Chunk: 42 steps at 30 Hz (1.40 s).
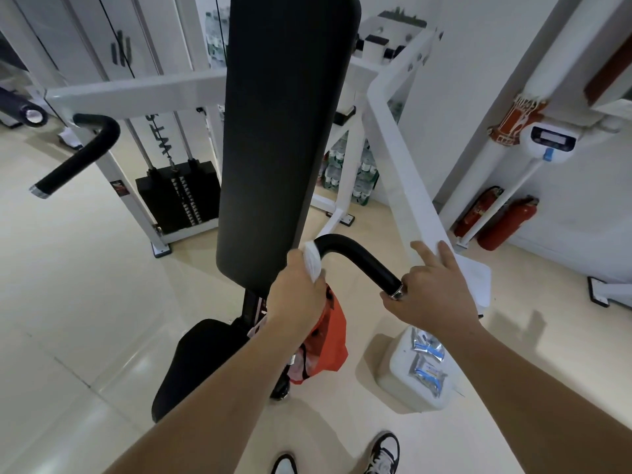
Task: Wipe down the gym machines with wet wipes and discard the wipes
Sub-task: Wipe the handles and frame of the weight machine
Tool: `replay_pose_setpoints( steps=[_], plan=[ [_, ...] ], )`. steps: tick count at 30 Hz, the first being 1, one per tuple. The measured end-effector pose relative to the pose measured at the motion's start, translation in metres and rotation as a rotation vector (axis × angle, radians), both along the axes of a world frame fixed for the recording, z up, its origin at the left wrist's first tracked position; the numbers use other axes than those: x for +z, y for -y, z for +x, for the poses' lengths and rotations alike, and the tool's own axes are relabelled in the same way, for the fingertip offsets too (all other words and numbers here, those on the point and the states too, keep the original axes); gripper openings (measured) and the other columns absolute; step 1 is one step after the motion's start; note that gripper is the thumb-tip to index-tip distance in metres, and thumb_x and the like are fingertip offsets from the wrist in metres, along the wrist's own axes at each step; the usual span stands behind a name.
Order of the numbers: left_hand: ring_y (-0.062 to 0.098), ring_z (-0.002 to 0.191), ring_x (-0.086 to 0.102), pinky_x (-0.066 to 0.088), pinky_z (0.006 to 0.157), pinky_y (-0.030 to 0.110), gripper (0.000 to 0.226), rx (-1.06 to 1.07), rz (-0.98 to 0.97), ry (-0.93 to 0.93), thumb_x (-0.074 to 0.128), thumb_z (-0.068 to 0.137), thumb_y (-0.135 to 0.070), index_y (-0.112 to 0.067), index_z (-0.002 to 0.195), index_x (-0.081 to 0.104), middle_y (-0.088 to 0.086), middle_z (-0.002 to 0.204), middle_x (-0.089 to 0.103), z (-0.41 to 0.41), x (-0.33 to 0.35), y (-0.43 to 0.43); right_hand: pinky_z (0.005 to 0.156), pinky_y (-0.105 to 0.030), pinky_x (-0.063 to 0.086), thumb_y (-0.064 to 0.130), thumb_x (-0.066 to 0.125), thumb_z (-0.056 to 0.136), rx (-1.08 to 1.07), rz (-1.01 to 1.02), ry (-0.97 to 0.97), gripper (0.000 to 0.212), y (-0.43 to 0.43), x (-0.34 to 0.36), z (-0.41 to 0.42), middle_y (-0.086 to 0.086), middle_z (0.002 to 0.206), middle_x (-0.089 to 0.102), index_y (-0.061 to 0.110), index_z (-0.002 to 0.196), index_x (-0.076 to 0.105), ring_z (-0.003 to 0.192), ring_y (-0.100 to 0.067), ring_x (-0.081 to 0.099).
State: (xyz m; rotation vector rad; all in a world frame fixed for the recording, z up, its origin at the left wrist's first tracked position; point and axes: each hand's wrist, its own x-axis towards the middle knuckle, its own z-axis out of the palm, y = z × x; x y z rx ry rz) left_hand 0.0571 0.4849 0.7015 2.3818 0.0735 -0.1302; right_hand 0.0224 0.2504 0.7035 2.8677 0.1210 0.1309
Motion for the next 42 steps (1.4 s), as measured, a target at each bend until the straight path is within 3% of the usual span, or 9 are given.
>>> replay_pose_setpoints(
  steps=[4,7,11,20,23,28,34,39,42],
  plan=[
    [0.004,0.062,0.060,0.051,0.052,0.019,0.035,-0.023,0.085,-0.086,0.054,0.099,-0.049,-0.020,0.108,0.036,-0.009,0.077,0.056,-0.061,-0.022,-0.024,0.125,-0.053,0.016,0.064,0.042,0.086,0.013,0.018,0.017,0.057,0.002,-0.002,0.002,0.010,0.062,0.066,0.026,0.064,0.077,0.140,-0.019,0.047],
    [0.012,0.074,0.066,0.061,0.070,0.032,0.036,-0.037,0.067,-0.157,0.057,0.099,-0.045,-0.020,0.114,0.037,-0.002,0.088,0.061,-0.052,-0.020,-0.028,0.125,-0.053,0.015,0.064,0.040,0.087,0.003,0.013,-0.009,0.058,0.001,0.000,0.002,0.010,0.063,0.066,0.026,0.065,0.077,0.141,-0.018,0.045],
    [0.025,0.099,0.067,0.057,0.088,0.043,0.047,-0.060,-0.022,-0.077,0.061,0.098,-0.037,-0.014,0.134,0.041,0.006,0.111,0.066,0.014,0.007,-0.003,0.127,-0.051,0.011,0.065,0.040,0.089,-0.012,0.005,-0.048,0.057,-0.002,0.004,0.002,0.012,0.068,0.069,0.027,0.071,0.079,0.144,-0.016,0.040],
    [0.005,0.065,0.059,0.045,0.055,0.018,0.035,-0.020,0.029,-0.089,0.054,0.100,-0.047,-0.017,0.111,0.038,-0.007,0.080,0.057,-0.047,-0.018,-0.021,0.126,-0.051,0.014,0.066,0.039,0.087,0.021,0.015,0.017,0.060,0.001,0.000,0.001,0.012,0.063,0.066,0.026,0.065,0.077,0.140,-0.016,0.044],
    [0.010,0.073,0.065,0.060,0.068,0.028,0.039,-0.044,0.078,-0.143,0.054,0.099,-0.048,-0.016,0.117,0.039,-0.004,0.084,0.060,-0.056,-0.023,-0.027,0.125,-0.052,0.014,0.066,0.037,0.086,0.030,0.020,0.027,0.062,0.002,-0.003,0.002,0.011,0.063,0.066,0.026,0.064,0.077,0.140,-0.017,0.046],
    [0.024,0.096,0.065,0.057,0.085,0.042,0.044,-0.108,-0.008,-0.064,0.061,0.098,-0.032,-0.014,0.134,0.042,0.004,0.108,0.064,0.024,0.011,-0.002,0.124,-0.053,0.019,0.065,0.036,0.084,0.041,0.041,0.067,0.061,0.002,-0.004,0.003,0.010,0.058,0.064,0.026,0.058,0.075,0.137,-0.019,0.049],
    [0.013,0.079,0.058,0.049,0.069,0.029,0.035,-0.060,0.088,0.089,0.061,0.100,-0.027,-0.019,0.127,0.039,-0.006,0.096,0.059,0.009,0.003,0.006,0.124,-0.052,0.019,0.066,0.034,0.083,0.042,0.043,0.075,0.063,0.002,-0.005,0.002,0.010,0.059,0.064,0.026,0.058,0.075,0.137,-0.018,0.049],
    [0.005,0.061,0.056,0.043,0.052,0.016,0.035,-0.057,0.098,-0.072,0.054,0.102,-0.041,-0.019,0.118,0.033,-0.012,0.077,0.050,-0.045,-0.015,-0.018,0.124,-0.054,0.020,0.064,0.033,0.083,0.051,0.047,0.086,0.064,0.003,-0.007,0.003,0.008,0.057,0.063,0.024,0.057,0.074,0.135,-0.020,0.051],
    [0.011,0.074,0.064,0.051,0.059,0.021,0.042,-0.029,-0.031,-0.112,0.060,0.100,-0.035,-0.016,0.130,0.037,-0.004,0.090,0.060,-0.023,-0.007,-0.014,0.123,-0.054,0.021,0.063,0.034,0.084,0.054,0.047,0.095,0.062,0.003,-0.008,0.004,0.008,0.056,0.062,0.024,0.056,0.074,0.135,-0.021,0.052]
  ],
)
